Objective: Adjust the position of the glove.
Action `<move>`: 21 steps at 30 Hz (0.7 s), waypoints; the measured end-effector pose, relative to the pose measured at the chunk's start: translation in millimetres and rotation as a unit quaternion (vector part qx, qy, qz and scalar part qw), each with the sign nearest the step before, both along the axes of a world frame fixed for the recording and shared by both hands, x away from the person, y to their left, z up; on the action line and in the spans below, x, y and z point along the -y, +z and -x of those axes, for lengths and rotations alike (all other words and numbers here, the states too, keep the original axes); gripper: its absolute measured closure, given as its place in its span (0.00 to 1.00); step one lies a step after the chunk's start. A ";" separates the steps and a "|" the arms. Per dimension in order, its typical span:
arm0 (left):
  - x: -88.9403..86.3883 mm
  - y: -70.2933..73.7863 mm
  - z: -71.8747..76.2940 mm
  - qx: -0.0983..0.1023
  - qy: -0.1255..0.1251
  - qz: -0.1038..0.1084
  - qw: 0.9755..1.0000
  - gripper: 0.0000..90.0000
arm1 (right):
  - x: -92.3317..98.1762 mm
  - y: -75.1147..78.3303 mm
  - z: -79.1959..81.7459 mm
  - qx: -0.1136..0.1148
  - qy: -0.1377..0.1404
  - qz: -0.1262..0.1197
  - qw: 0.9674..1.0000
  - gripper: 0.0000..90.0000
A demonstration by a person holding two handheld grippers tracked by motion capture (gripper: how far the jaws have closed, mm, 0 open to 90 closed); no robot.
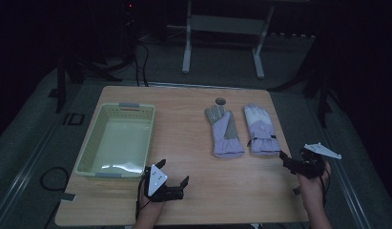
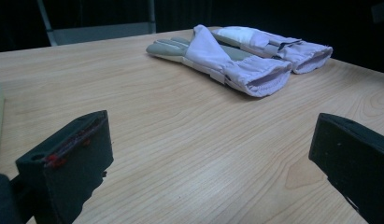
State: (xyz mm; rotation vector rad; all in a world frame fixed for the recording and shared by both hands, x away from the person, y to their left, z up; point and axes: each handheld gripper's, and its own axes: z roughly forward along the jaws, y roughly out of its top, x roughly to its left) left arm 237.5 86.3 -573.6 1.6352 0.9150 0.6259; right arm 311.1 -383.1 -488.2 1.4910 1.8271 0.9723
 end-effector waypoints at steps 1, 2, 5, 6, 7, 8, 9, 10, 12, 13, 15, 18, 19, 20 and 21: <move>0.0 0.0 0.0 0.000 0.000 0.000 1.000 0.00 | 0.0 0.0 0.0 0.000 0.000 0.000 1.000 0.15; -0.1 0.0 0.0 0.000 0.000 0.000 1.000 0.00 | -2.1 3.3 -1.6 0.002 0.002 -0.001 1.000 0.16; 0.0 0.0 0.0 0.001 -0.001 -0.001 1.000 0.00 | -11.6 17.7 -2.7 0.035 0.017 -0.008 0.999 0.14; 0.0 0.0 0.1 0.001 -0.001 -0.001 1.000 0.00 | -14.8 21.2 -1.9 0.047 0.017 -0.007 0.999 0.15; 0.3 0.0 0.1 0.001 -0.001 0.000 1.000 0.00 | -17.5 24.4 -2.1 0.050 0.022 -0.006 0.998 0.15; 0.2 0.0 0.1 0.001 -0.001 0.000 1.000 0.00 | -19.5 27.1 -3.0 0.050 0.029 -0.011 0.998 0.16; 0.1 0.0 0.1 0.001 -0.001 -0.001 1.000 0.00 | -21.1 29.6 -4.1 0.048 0.034 -0.017 0.998 0.19; 0.2 0.0 0.1 0.001 -0.001 0.000 1.000 0.00 | -22.6 31.6 -5.0 0.048 0.036 -0.021 0.998 0.24; 0.3 0.0 0.2 0.001 -0.001 0.000 1.000 0.00 | -25.5 35.1 -6.5 0.051 0.034 -0.029 0.998 0.26; 0.3 0.0 0.2 0.001 -0.001 -0.001 1.000 0.00 | -26.5 36.4 -8.1 0.049 0.034 -0.034 0.998 0.28; 0.3 0.0 0.2 0.001 -0.001 0.000 1.000 0.00 | -29.5 38.6 -11.6 0.045 0.032 -0.031 0.998 0.29; 0.2 0.0 0.1 0.001 -0.001 0.000 1.000 0.00 | -35.6 41.3 -17.3 0.040 0.032 -0.025 0.998 0.27; 0.2 0.0 0.2 0.001 -0.001 0.000 1.000 0.00 | -37.8 42.0 -20.0 0.036 0.032 -0.020 0.999 0.24; 0.3 0.0 0.2 0.001 -0.001 0.000 1.000 0.00 | -40.0 42.6 -23.1 0.029 0.033 -0.017 0.999 0.21; 0.3 0.0 0.3 0.001 -0.001 -0.001 1.000 0.00 | -42.2 43.2 -26.0 0.021 0.035 -0.019 0.999 0.19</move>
